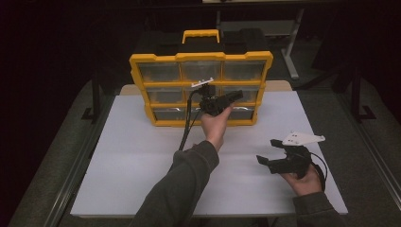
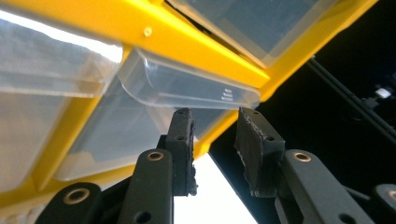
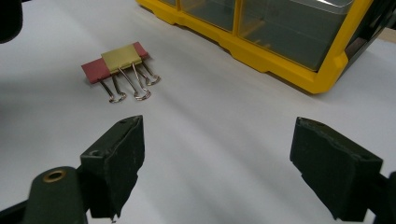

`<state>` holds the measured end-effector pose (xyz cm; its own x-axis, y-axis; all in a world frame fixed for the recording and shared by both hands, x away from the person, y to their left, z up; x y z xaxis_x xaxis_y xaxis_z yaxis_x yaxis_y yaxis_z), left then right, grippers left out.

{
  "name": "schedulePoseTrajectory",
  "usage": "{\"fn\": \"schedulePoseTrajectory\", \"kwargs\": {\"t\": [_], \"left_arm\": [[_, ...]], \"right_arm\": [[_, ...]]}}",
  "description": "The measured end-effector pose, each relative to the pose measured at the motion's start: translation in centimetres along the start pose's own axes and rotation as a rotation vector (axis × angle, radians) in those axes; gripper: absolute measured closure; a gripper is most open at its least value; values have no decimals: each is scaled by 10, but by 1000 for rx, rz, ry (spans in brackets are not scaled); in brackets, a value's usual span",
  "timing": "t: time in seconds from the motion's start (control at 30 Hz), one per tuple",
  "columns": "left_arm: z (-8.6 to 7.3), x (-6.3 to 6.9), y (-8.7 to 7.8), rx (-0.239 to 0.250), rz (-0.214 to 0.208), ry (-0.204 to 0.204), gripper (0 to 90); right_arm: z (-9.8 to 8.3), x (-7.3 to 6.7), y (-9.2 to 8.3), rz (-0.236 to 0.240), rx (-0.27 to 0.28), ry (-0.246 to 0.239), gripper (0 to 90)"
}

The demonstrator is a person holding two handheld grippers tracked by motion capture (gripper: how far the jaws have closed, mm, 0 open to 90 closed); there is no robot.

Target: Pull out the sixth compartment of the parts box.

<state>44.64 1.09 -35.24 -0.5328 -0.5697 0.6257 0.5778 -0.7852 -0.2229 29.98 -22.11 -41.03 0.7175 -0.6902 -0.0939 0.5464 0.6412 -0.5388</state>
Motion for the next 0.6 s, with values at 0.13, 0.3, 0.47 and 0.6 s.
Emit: {"fn": "schedulePoseTrajectory", "kwargs": {"t": [0.13, 0.3, 0.47, 0.6], "left_arm": [[1, -1, 0, 23, -4, -22, 681], [0, 0, 2, 43, -2, -37, 720], [-1, 0, 2, 52, -3, -59, 748], [-2, 1, 4, 63, 0, -56, 750]], "right_arm": [[0, 0, 0, -1, 2, -5, 166], [0, 1, -2, 1, 10, 0, 166], [0, 0, -2, 0, 12, -8, 166], [0, 1, -3, 0, 19, -2, 168]]}}
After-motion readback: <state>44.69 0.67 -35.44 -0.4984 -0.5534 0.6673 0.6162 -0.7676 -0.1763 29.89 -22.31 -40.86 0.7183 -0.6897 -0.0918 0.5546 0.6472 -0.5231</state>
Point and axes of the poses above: each handheld gripper's, and its own axes: y roughly forward along the jaws, z roughly out of its top, x roughly to its right, the point moved 2 cm from there along y, roughly forward along the jaws, and after that the axes turned 2 degrees about z, right-handed, at the moved point
